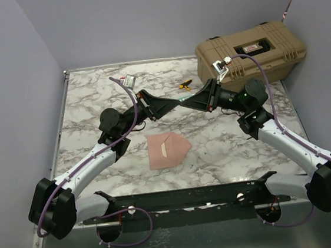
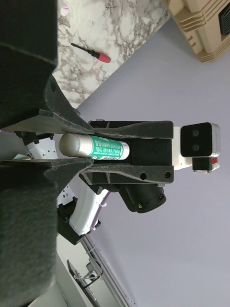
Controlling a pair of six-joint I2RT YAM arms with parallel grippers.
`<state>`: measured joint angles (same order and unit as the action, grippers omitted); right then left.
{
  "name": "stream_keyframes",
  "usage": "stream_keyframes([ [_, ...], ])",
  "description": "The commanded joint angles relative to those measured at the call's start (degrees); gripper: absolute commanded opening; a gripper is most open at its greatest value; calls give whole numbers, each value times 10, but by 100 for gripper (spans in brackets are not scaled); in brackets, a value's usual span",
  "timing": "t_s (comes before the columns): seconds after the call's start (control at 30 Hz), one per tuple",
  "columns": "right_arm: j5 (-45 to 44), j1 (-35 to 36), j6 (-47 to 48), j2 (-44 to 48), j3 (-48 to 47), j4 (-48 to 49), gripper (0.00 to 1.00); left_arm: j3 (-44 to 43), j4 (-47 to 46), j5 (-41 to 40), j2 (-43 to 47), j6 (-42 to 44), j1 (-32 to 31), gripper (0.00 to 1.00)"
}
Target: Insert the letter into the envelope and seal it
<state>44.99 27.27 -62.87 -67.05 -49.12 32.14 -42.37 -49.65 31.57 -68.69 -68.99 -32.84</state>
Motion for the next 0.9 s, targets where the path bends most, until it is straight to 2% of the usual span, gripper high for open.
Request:
stream_keyframes([
  [0.0,-16,2,-10,16,-6,18,40,7,-4,-12,16,17,-4,0],
  [0.1,-23,2,-10,18,-6,13,45,7,-4,-10,15,17,-4,0],
  [0.37,-36,2,-8,17,-7,3,45,12,-4,-12,21,18,-4,0],
  [0.87,-2,2,-9,-5,-24,8,34,2,-4,-12,9,21,-4,0],
])
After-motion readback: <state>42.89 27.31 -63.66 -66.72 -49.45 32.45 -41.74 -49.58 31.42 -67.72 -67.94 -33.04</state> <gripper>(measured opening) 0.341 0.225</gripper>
